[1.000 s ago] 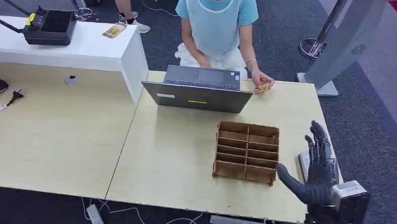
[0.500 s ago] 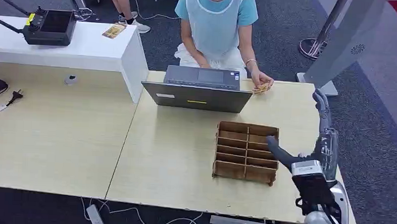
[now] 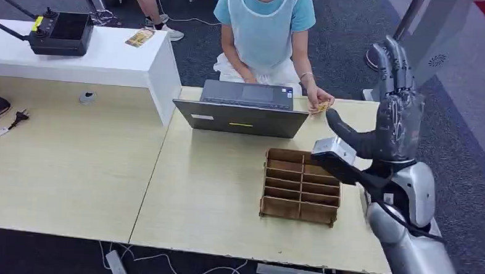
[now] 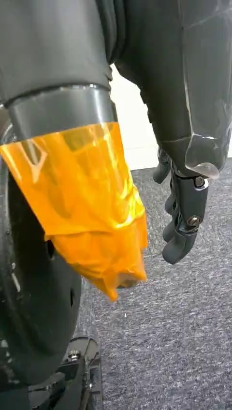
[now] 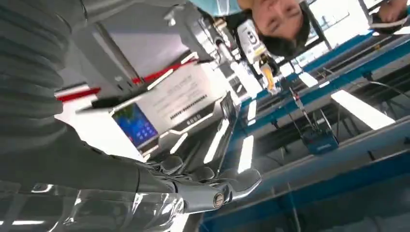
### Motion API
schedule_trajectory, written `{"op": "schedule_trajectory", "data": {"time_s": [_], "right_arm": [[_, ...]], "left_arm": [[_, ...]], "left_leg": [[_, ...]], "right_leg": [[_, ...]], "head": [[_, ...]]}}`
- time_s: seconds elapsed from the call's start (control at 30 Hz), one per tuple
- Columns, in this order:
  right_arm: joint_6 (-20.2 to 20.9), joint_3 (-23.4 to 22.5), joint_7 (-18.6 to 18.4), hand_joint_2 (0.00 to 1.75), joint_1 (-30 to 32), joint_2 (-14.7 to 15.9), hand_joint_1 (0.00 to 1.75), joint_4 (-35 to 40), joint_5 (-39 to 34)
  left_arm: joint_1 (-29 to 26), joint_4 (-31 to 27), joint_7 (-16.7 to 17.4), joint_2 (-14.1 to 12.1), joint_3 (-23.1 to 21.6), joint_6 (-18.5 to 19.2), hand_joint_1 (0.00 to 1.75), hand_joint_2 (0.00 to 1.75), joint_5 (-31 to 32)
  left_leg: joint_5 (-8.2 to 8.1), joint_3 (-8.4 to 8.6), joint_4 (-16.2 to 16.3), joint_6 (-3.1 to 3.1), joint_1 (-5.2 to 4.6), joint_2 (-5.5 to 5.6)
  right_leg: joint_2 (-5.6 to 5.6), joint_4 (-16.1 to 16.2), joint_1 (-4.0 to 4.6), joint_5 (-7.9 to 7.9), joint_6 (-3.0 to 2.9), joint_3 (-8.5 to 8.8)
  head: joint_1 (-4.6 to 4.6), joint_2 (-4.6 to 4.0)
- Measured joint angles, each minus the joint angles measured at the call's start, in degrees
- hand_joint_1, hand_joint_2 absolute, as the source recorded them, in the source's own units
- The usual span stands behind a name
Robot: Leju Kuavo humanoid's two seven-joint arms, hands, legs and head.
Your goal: Pass the card to the sensor for recognition and then transmit it.
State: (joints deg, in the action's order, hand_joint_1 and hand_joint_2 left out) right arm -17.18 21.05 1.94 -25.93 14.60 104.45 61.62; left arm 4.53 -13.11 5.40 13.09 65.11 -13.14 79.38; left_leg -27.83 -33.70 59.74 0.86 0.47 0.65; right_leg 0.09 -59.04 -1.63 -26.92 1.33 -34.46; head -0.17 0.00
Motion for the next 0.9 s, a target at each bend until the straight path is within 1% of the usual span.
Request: {"op": "schedule_trajectory", "data": {"time_s": [0.1,0.17,0.3,0.5,0.6,0.67,0.8,0.9], "right_arm": [[1.47,1.49,-1.77,1.75,-4.84,0.42,0.00,-2.82,4.04],[1.92,2.53,-2.31,1.75,-7.94,0.44,0.00,-4.82,5.09],[2.64,3.93,-3.25,1.75,-11.32,0.46,0.00,-7.18,6.68],[6.25,6.80,-5.51,1.75,-18.89,0.44,0.00,-12.94,9.24],[9.78,8.50,-7.27,1.75,-23.46,0.22,0.00,-18.26,9.89],[10.64,9.35,-7.67,1.75,-26.13,-0.13,0.00,-21.99,9.94],[10.86,10.38,-7.89,1.75,-28.70,-0.59,0.00,-25.98,9.90],[10.86,10.86,-7.91,1.75,-29.41,-0.70,0.00,-27.56,9.87]], "left_arm": [[0.00,0.00,0.00,-0.09,-0.35,0.20,0.00,0.00,0.42],[0.04,0.00,0.00,-0.22,-0.72,0.26,0.00,0.00,0.50],[0.03,0.00,0.00,-0.33,-1.11,0.44,0.00,0.00,0.70],[0.05,0.00,0.00,-0.50,-1.94,0.79,0.00,0.00,1.47],[0.08,0.00,0.00,-0.59,-2.54,1.05,0.00,0.00,1.97],[0.11,0.00,0.00,-0.68,-2.82,1.29,0.00,0.00,2.03],[0.13,0.00,0.00,-0.81,-2.97,1.36,0.00,0.00,2.12],[0.13,0.00,0.00,-0.83,-3.19,1.36,0.00,0.00,2.21]], "left_leg": [[0.02,0.01,0.00,0.02,0.00,-0.01],[0.04,0.01,0.00,0.06,0.01,0.03],[0.04,-0.01,0.00,0.06,0.01,0.02],[0.05,-0.02,0.00,0.05,0.01,0.04],[0.07,-0.03,0.00,0.06,0.00,0.02],[0.10,-0.02,0.01,0.03,0.01,0.04],[0.10,-0.03,0.01,0.02,0.01,0.06],[0.10,-0.04,0.01,0.02,0.01,0.06]], "right_leg": [[0.03,-0.01,0.00,0.00,0.00,-0.02],[-0.01,-0.01,0.01,0.00,0.00,-0.02],[0.00,-0.01,0.01,0.00,0.00,-0.02],[-0.03,-0.02,0.00,0.01,0.00,-0.02],[-0.01,-0.02,0.00,0.05,0.02,-0.02],[-0.03,-0.02,0.00,0.06,0.03,-0.02],[-0.04,-0.02,0.00,0.06,0.03,-0.02],[-0.04,-0.02,0.00,0.05,0.03,-0.03]], "head": [[0.02,0.00],[0.02,0.00],[0.02,0.00],[0.00,0.00],[0.00,0.00],[0.02,0.00],[0.02,0.00],[0.00,0.00]]}}
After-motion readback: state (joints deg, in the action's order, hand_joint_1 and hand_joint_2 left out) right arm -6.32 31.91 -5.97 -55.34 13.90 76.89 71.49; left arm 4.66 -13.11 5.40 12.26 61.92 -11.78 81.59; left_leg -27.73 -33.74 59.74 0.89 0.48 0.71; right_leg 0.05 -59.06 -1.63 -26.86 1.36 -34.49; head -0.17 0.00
